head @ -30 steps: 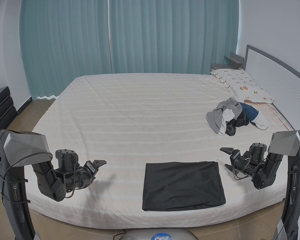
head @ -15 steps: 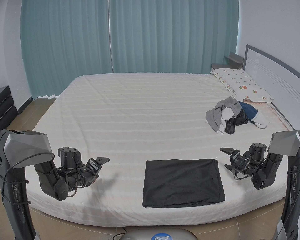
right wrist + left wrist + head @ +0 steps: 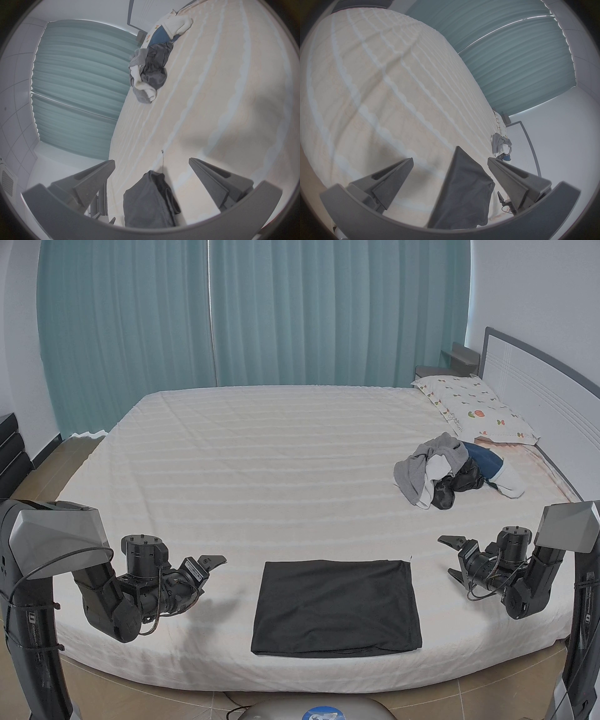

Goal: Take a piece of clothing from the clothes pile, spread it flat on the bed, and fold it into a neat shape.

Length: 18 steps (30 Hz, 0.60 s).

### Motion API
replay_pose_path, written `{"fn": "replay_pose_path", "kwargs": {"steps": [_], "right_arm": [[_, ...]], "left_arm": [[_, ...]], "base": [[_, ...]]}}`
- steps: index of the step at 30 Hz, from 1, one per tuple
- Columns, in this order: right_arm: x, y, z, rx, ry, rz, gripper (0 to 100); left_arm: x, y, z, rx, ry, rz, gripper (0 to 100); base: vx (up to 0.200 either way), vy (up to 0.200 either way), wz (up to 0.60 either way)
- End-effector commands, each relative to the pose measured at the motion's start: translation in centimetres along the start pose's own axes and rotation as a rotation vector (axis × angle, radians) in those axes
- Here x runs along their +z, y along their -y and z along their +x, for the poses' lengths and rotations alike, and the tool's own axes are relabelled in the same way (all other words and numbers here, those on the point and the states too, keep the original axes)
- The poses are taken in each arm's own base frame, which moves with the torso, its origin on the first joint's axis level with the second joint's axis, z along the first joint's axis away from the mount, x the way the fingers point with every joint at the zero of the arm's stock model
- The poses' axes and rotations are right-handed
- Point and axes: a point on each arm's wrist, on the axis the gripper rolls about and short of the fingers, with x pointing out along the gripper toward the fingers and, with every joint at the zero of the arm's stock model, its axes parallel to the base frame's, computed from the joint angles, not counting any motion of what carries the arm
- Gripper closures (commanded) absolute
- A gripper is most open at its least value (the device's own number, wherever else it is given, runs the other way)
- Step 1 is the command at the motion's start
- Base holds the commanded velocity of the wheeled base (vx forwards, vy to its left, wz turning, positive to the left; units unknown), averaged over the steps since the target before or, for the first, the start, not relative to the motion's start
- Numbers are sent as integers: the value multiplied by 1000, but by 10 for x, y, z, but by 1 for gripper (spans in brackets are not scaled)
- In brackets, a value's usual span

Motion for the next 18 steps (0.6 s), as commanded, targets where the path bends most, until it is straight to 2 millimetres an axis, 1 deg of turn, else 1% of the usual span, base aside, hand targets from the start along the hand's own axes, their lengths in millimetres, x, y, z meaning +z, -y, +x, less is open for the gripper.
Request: {"fn": "replay_pose_path", "kwargs": {"steps": [1,2,7,9,13,18], "right_arm": [[0,1,0,-1,0,1,0],[0,0,0,0,-2,1,0],[0,0,0,1,-1,0,0],[0,0,0,0,-2,-1,0],[0,0,0,1,-1,0,0],[0,0,0,1,-1,-2,0]], "left_arm": [[-3,1,1,-1,-6,5,0],[-3,1,1,-2,-7,8,0],[-7,2,2,0,-16,18,0],[-12,1,4,8,-27,33,0],[-14,-3,6,30,-19,71,0],[-23,-9,12,90,6,138,0]], "base": [[0,-200,0],[0,-200,0],[0,0,0],[0,0,0],[0,0,0],[0,0,0]]}}
